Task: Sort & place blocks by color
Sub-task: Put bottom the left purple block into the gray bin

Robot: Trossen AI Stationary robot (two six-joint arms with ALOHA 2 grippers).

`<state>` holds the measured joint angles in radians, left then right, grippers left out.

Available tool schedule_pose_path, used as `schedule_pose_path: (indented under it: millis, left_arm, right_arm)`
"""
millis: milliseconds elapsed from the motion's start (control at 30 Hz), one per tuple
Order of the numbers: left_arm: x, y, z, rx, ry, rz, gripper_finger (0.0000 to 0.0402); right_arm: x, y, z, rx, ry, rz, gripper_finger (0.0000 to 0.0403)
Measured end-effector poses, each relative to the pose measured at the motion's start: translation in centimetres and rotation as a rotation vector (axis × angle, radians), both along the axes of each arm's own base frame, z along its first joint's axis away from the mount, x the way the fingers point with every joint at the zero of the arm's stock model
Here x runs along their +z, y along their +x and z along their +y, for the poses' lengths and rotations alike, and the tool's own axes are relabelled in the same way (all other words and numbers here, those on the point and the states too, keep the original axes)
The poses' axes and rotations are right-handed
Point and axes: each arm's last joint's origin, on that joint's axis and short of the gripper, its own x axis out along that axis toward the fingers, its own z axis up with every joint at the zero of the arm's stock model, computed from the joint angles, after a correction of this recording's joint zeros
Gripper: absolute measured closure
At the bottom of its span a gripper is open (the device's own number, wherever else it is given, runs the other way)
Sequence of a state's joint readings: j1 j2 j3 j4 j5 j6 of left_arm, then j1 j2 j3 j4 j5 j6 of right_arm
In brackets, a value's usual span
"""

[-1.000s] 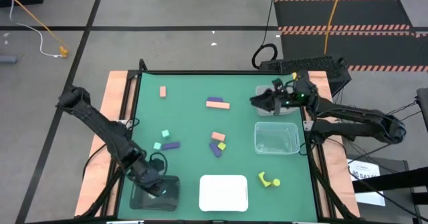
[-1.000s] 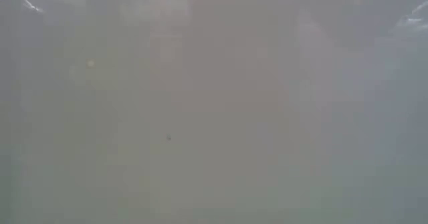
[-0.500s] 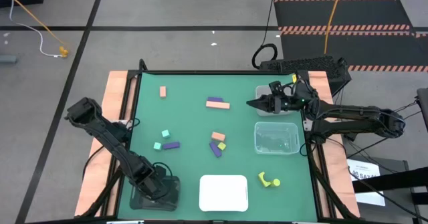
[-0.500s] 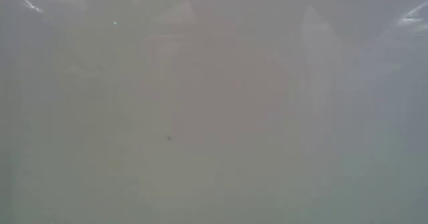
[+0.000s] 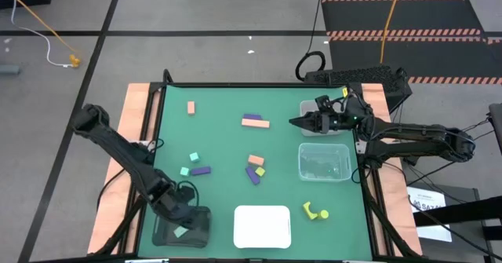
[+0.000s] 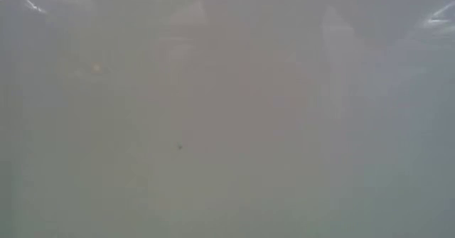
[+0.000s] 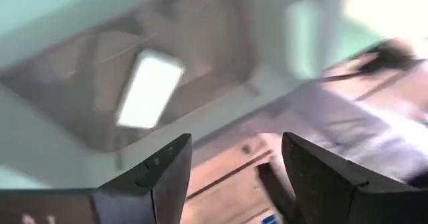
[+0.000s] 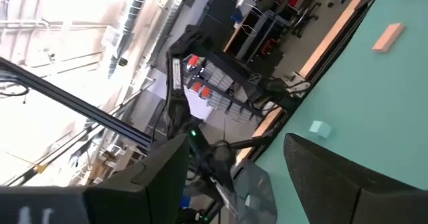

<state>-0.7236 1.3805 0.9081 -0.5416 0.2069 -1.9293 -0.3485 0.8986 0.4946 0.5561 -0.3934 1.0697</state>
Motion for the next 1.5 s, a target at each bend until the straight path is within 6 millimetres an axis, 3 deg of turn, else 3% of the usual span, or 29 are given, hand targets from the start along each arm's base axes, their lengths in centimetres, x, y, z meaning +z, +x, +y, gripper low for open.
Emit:
schedule_pose_path:
  millis: [133,267,467,700,867,1133,1500]
  left_arm:
    - [1.4,0.3,1.6,0.055,0.116,-0.183,0.0170]
    - [1.8,1.4,3.3,0.000,0.307,-0.352,0.0170]
    - [1.4,3.3,6.2,-0.304,0.642,-0.502,0.0170]
    - [-0.5,3.8,9.6,-0.674,0.882,-0.506,0.0169]
    - [-3.0,2.9,10.9,-0.859,0.887,-0.454,0.0169]
    - [-6.6,1.0,13.1,-0.839,0.871,-0.294,0.0170]
    - [-8.5,0.2,13.7,-0.900,0.830,-0.276,0.0171]
  right_arm:
    - [-0.1,0.0,0.0,-0.006,-0.077,0.003,0.0167]
    - [-0.1,0.0,0.0,-0.011,-0.124,0.001,0.0167]
    - [-0.1,0.0,-0.1,-0.079,-0.213,0.003,0.0167]
    - [-0.2,0.0,-0.3,-0.152,-0.309,0.025,0.0167]
    - [-0.3,0.0,-0.3,-0.152,-0.333,0.036,0.0167]
    - [-0.4,0.0,-0.4,-0.154,-0.343,0.043,0.0167]
    - [-0.8,0.0,-0.7,-0.247,-0.370,0.099,0.0167]
